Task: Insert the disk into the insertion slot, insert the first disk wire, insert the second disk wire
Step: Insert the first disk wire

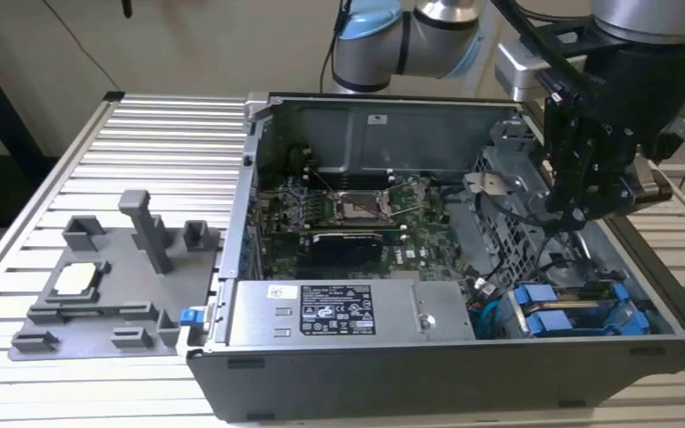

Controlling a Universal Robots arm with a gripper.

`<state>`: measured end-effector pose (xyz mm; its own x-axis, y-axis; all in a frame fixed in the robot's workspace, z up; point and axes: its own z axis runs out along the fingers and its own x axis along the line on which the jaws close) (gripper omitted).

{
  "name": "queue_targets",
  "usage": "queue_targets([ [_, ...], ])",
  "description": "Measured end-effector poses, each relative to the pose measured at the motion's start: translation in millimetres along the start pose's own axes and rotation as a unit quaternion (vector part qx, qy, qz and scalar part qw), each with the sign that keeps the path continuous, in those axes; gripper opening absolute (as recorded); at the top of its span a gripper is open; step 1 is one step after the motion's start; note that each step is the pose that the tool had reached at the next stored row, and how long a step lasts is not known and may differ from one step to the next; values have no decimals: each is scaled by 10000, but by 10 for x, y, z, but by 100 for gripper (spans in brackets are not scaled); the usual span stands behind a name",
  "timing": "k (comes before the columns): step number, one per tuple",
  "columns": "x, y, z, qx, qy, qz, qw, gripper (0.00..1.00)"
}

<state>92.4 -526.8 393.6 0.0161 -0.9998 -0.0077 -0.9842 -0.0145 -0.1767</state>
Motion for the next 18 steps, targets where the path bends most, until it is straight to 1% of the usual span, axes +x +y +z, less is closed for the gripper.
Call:
queue_targets([
  [2, -29, 17, 8, 1, 53, -38, 10000, 33],
  [4, -48, 30, 15, 1, 91, -90, 9999, 33],
  [7, -60, 53, 23, 1, 127, -171, 9998, 33],
  [14, -62, 114, 35, -1, 212, -343, 9992, 33],
  [17, -63, 137, 44, -3, 254, -393, 9989, 33],
  [18, -63, 142, 46, -4, 276, -410, 9988, 33],
])
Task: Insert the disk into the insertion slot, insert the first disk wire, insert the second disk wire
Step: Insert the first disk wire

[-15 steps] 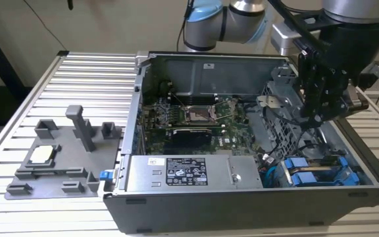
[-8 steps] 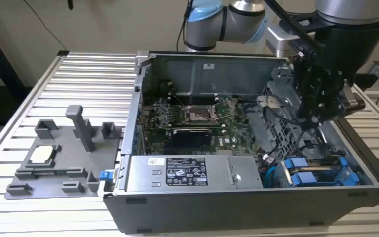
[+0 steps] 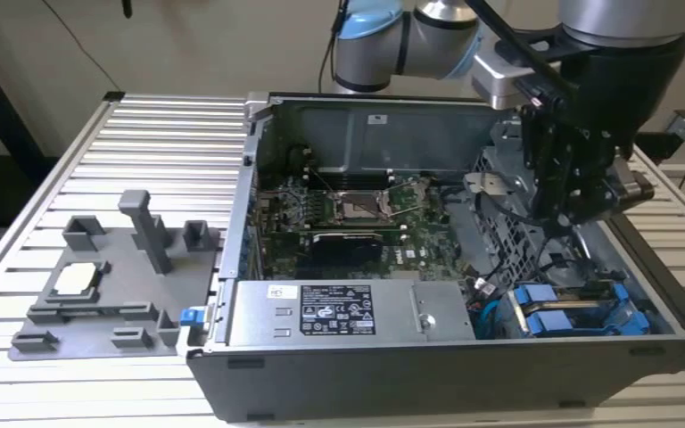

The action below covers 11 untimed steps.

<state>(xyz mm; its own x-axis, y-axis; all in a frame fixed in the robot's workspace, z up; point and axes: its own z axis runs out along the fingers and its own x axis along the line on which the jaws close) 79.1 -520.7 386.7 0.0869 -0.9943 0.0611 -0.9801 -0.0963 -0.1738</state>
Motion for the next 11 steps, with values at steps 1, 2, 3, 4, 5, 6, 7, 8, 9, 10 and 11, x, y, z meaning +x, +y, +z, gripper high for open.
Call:
queue_targets([
  [1, -1, 6, 3, -2, 26, -13, 10000, 33],
  [2, -2, 10, 5, -4, 53, -23, 10000, 33],
  [3, -3, 14, 7, -6, 75, -29, 10000, 33],
  [4, -4, 17, 7, -7, 84, -31, 10000, 33],
  [5, -5, 19, 9, -6, 87, -32, 10000, 33],
  [6, -7, 22, 9, -6, 91, -32, 10000, 33],
  [7, -10, 25, 7, -3, 92, -32, 10000, 33],
  [8, -14, 27, 7, 2, 92, -31, 10000, 33],
  [9, -21, 28, 7, 7, 92, -31, 10000, 33],
  [10, -25, 28, 7, 11, 93, -30, 10000, 33],
  [11, -26, 27, 7, 14, 94, -27, 10000, 33],
])
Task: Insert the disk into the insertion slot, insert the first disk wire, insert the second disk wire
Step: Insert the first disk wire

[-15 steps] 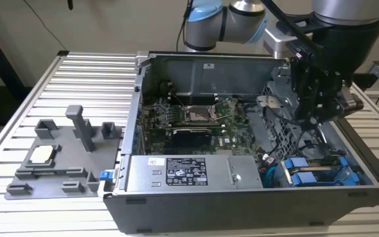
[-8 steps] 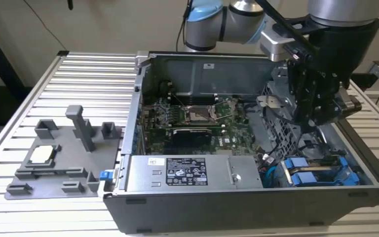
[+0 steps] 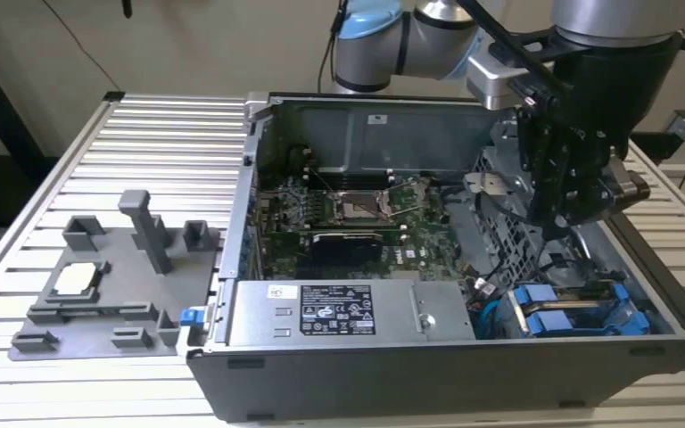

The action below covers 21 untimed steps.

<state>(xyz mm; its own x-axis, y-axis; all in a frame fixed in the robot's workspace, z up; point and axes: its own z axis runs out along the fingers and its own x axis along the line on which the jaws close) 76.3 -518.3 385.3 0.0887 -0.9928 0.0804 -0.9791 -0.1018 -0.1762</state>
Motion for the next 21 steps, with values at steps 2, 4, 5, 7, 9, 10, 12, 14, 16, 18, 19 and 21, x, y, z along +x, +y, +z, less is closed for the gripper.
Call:
queue_targets([
  [2, -1, 1, 2, -1, 7, 39, 10000, 33],
  [4, -3, 2, 3, -4, 19, 101, 9999, 33],
  [5, -4, 2, 4, -6, 24, 129, 9999, 33],
  [7, -4, 2, 5, -6, 34, 184, 9998, 33],
  [9, -5, 3, 6, -7, 44, 233, 9997, 33],
  [10, -5, 3, 6, -6, 45, 241, 9997, 33],
  [12, -6, 2, 7, -5, 45, 241, 9997, 33],
  [14, -6, 3, 7, -2, 45, 242, 9997, 31],
  [16, -7, 2, 7, -1, 45, 242, 9997, 24],
  [18, -7, 3, 7, 0, 45, 242, 9997, 24],
  [19, -7, 2, 7, 0, 45, 242, 9997, 24],
  [21, -7, 3, 7, 0, 46, 242, 9997, 24],
])
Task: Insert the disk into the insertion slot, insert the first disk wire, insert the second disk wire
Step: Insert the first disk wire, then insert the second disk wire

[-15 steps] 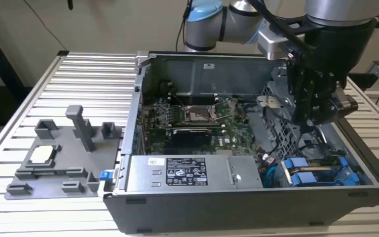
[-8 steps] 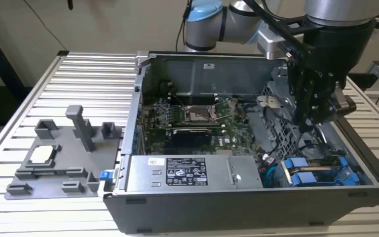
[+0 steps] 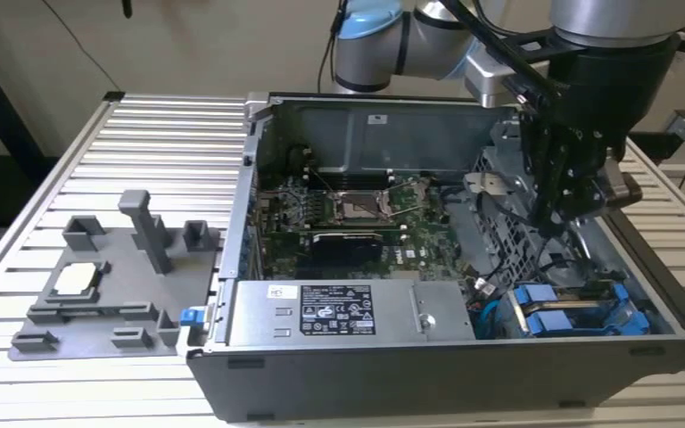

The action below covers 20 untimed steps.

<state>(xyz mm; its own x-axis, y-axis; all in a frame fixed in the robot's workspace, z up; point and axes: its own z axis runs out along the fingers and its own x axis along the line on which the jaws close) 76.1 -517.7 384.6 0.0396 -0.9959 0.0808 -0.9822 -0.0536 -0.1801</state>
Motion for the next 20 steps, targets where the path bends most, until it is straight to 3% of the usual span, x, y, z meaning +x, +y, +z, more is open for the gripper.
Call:
queue_targets([
  [2, 0, 0, 0, 0, 0, 0, 10000, 16],
  [16, 3, -1, 0, 0, 2, 0, 10000, 16],
  [20, 53, -47, 13, -28, 0, -2, 10000, 16],
])
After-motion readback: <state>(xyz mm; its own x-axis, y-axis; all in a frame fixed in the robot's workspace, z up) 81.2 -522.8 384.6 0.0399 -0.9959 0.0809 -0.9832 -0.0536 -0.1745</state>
